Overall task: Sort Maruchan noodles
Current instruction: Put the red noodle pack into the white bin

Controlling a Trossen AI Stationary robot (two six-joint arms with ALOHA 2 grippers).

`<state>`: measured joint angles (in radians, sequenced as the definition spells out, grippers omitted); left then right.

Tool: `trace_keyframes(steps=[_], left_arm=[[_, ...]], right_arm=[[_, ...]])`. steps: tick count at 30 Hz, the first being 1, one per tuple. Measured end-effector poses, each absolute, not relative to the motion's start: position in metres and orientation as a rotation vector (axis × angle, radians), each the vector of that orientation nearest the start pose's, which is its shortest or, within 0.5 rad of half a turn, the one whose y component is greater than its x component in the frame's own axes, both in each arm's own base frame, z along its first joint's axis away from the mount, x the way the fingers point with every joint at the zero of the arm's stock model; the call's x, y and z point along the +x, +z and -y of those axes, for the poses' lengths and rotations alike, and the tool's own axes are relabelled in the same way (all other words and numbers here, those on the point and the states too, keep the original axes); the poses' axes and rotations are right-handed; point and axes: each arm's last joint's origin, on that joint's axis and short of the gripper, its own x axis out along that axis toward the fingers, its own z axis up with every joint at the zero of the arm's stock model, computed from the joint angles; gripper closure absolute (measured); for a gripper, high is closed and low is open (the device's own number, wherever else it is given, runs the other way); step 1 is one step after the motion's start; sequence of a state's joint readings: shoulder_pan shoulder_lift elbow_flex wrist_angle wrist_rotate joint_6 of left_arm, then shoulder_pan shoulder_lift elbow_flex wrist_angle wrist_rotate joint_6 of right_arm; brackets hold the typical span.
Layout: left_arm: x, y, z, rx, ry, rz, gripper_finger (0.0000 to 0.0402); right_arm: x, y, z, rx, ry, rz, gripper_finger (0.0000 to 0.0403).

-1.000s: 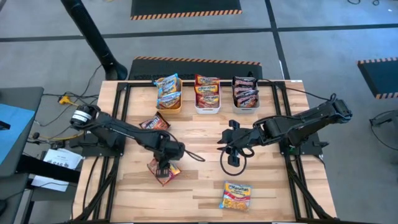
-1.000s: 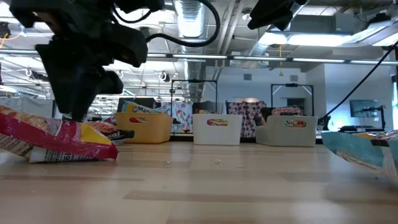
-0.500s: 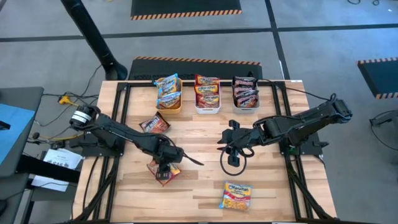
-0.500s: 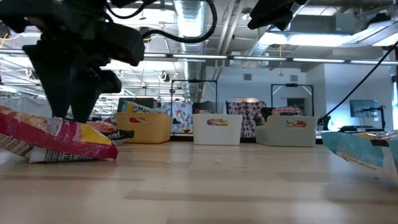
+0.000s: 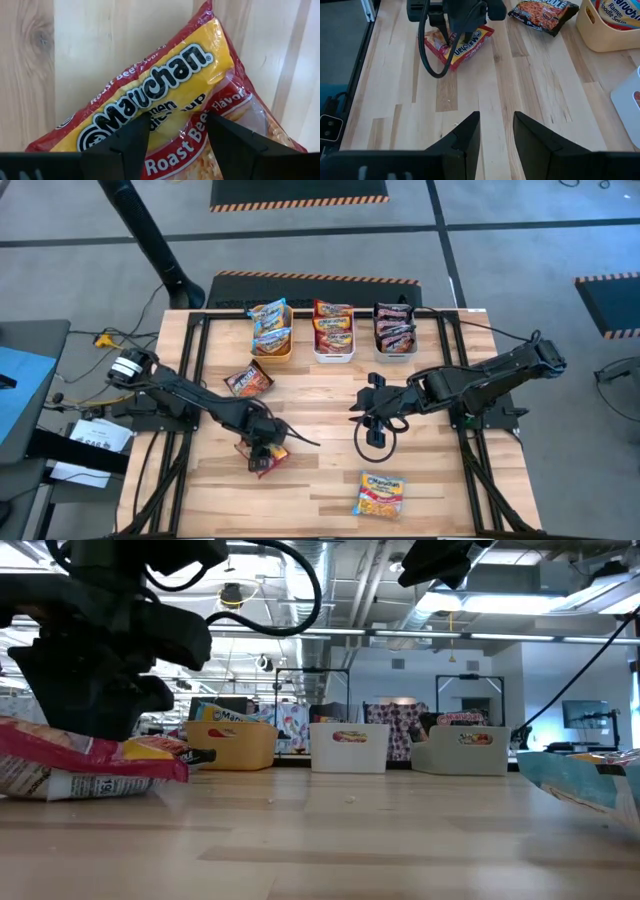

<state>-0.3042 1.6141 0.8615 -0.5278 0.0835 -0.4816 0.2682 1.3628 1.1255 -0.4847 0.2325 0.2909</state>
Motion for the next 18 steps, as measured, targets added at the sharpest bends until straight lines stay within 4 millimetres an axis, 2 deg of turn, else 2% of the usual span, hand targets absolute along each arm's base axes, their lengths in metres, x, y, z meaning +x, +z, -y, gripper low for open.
trace_keyframes(steps=[5, 8, 12, 18], left_arm=[[0.261, 0.144, 0.084, -0.289, 0.043, -1.332, 0.0211], [0.26, 0.143, 0.083, -0.291, 0.047, -1.336, 0.0231], [0.262, 0.142, 0.084, -0.294, 0.045, -1.315, 0.028], [0.271, 0.144, 0.087, -0.297, -0.007, -1.229, 0.0377]], right_arm=[[0.281, 0.299, -0.07, 0.101, -0.067, -0.693, 0.0262], [0.282, 0.3, -0.07, 0.103, -0.066, -0.686, 0.0262], [0.282, 0.301, -0.071, 0.105, -0.065, -0.678, 0.0262], [0.282, 0.301, -0.071, 0.115, -0.067, -0.674, 0.0262]])
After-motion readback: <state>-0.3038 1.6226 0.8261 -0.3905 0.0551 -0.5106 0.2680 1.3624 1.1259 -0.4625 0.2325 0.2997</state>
